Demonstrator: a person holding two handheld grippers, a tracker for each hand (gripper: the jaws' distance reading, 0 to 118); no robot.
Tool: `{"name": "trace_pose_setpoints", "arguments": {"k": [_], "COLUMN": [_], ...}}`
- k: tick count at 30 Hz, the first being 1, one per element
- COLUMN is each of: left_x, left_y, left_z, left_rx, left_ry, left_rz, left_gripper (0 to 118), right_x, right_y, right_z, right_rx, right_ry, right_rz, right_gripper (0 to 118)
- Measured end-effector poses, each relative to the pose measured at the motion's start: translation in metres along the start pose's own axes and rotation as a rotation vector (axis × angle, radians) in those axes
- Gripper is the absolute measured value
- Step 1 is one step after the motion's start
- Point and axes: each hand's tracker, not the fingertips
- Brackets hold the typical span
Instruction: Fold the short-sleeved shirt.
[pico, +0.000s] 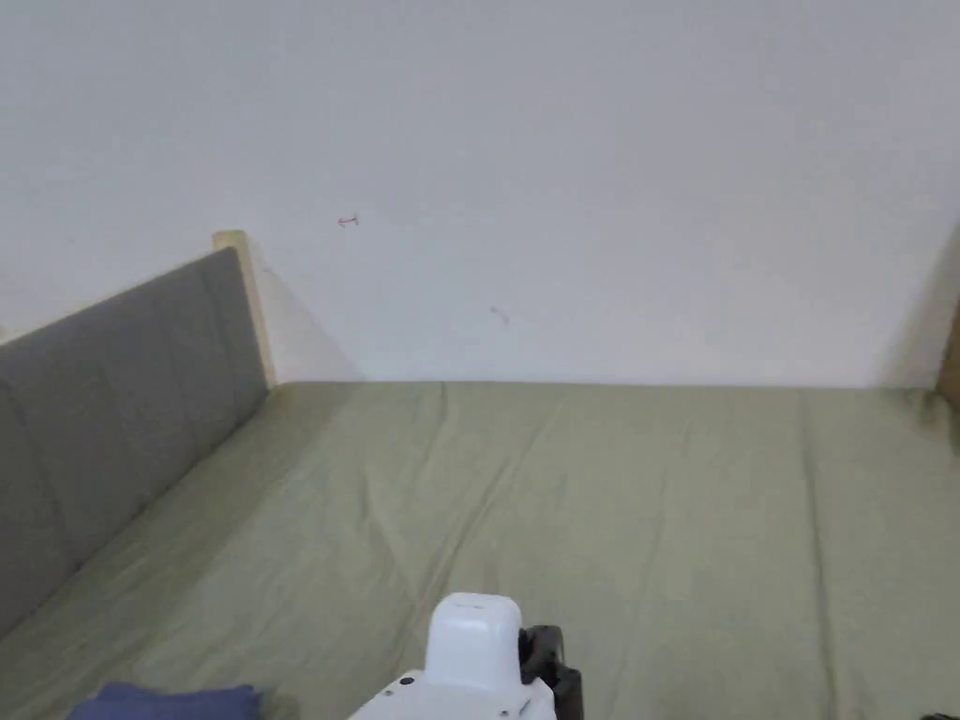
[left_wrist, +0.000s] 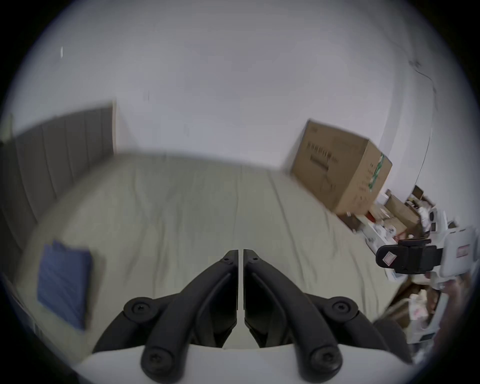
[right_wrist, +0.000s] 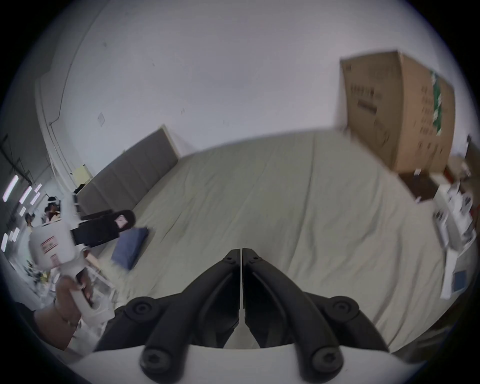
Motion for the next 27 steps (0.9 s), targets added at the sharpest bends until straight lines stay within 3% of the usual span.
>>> {"name": "trace_pose_setpoints", "arguments": {"k": [4, 7, 9, 11, 21, 22, 23, 24, 26, 27], "left_x": [0.038, 0.055, 0.065, 0.070, 0.070, 0.068, 0.070, 0.071, 0.074, 0.075], "left_y": [0.018, 0.024, 0.022, 0.020, 0.013, 0.013, 0.013, 0.013, 0.016, 0.016], "left_z": [0.014, 0.027, 0.035, 0.040, 0.046, 0.047, 0.048, 0.049, 0.050, 0.049], "left_rx": [0.116, 0.208, 0.263, 0.274, 0.230, 0.227, 0.229, 0.232, 0.233, 0.227], "left_ry": [0.050, 0.101, 0.160, 0.220, 0.173, 0.138, 0.146, 0.148, 0.146, 0.154], "left_rz": [-0.098, -0.133, -0.166, -0.174, -0.168, -0.162, -0.165, -0.167, -0.166, -0.162], "left_gripper": [4, 4, 4, 4, 5, 10, 25, 56, 109, 118], "right_x": [-0.001, -0.010, -0.012, -0.013, -0.005, -0.007, -0.010, -0.012, -0.015, -0.017], "right_y": [0.013, 0.009, 0.002, -0.003, -0.008, -0.008, -0.009, -0.009, -0.011, -0.010], "right_z": [0.030, 0.046, 0.050, 0.052, 0.041, 0.041, 0.041, 0.041, 0.042, 0.043], "right_rx": [0.261, 0.439, 0.530, 0.569, 0.487, 0.485, 0.484, 0.490, 0.501, 0.500], "right_ry": [-0.068, -0.225, -0.233, -0.253, -0.306, -0.316, -0.351, -0.369, -0.363, -0.364], "right_rz": [0.050, 0.138, 0.167, 0.176, 0.094, 0.097, 0.117, 0.146, 0.179, 0.183], "right_gripper": [1, 1, 1, 1, 5, 12, 26, 55, 97, 107]}}
